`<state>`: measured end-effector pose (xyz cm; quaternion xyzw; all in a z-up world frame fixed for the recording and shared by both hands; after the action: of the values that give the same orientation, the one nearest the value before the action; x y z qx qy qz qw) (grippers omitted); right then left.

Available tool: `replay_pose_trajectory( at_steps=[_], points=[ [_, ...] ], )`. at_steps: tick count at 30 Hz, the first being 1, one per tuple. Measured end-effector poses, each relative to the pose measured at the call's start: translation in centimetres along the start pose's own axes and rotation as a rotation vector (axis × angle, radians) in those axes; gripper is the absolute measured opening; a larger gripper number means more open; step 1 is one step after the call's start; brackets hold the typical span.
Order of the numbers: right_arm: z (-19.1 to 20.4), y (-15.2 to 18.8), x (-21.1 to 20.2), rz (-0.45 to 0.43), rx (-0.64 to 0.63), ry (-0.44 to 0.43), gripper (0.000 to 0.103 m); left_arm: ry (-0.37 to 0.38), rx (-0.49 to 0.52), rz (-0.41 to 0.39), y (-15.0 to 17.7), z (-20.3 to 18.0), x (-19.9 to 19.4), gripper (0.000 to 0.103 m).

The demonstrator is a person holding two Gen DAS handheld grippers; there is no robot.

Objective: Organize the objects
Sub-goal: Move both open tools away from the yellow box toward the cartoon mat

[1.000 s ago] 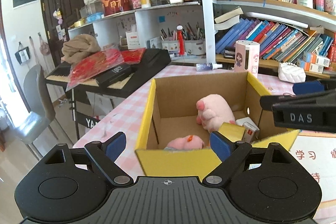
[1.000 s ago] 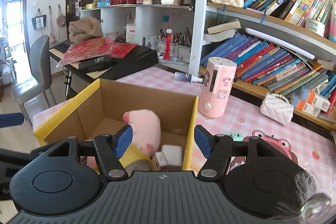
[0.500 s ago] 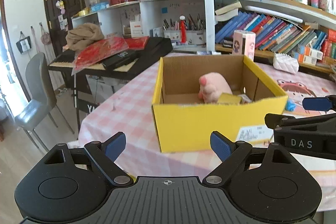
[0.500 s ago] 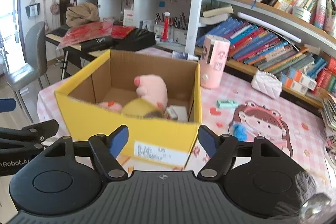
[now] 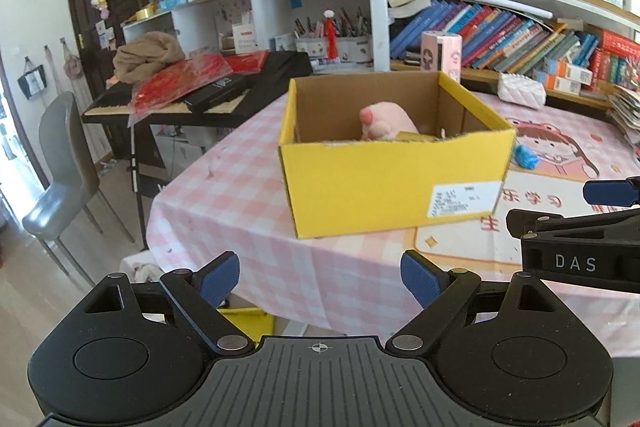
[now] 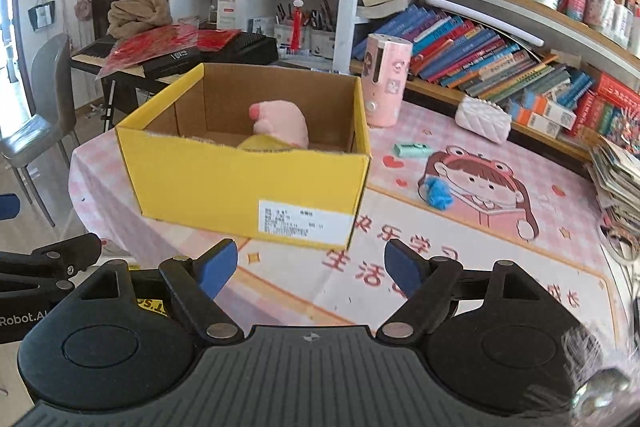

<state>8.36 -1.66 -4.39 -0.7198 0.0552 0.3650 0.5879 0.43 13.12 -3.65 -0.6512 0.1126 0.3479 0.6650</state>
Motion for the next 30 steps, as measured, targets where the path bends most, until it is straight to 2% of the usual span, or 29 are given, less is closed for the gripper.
replay_pose_trajectory(
  at_steps=[7,19,30],
  points=[
    [-1.4,1.8,-1.3,0.024,0.044,0.046,0.082,0.059,0.044,0.01,1.0,-1.8,-0.7,0.09],
    [-5.3,3.4,-2.9,0.042,0.108,0.147,0.085,0.158,0.098,0.009,0.7,-5.7,-0.4,0.09],
    [-8.4,4.3,-2.7,0.066,0.151,0.192,0.085,0.199,0.137,0.023,0.0,-8.8,0.8,0.09]
  ],
)
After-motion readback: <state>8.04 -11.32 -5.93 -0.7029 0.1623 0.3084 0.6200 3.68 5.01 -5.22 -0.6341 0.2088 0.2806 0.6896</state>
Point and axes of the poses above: each gripper's, at about its wrist camera, not at the fingertips, and x roughly the way its jaws point, z to its left, y to its underside, the point moved 7 cm from there along x, roughly the way its jaws point, and after that the axes turned 2 degrees about x, right-handed, at the moved point
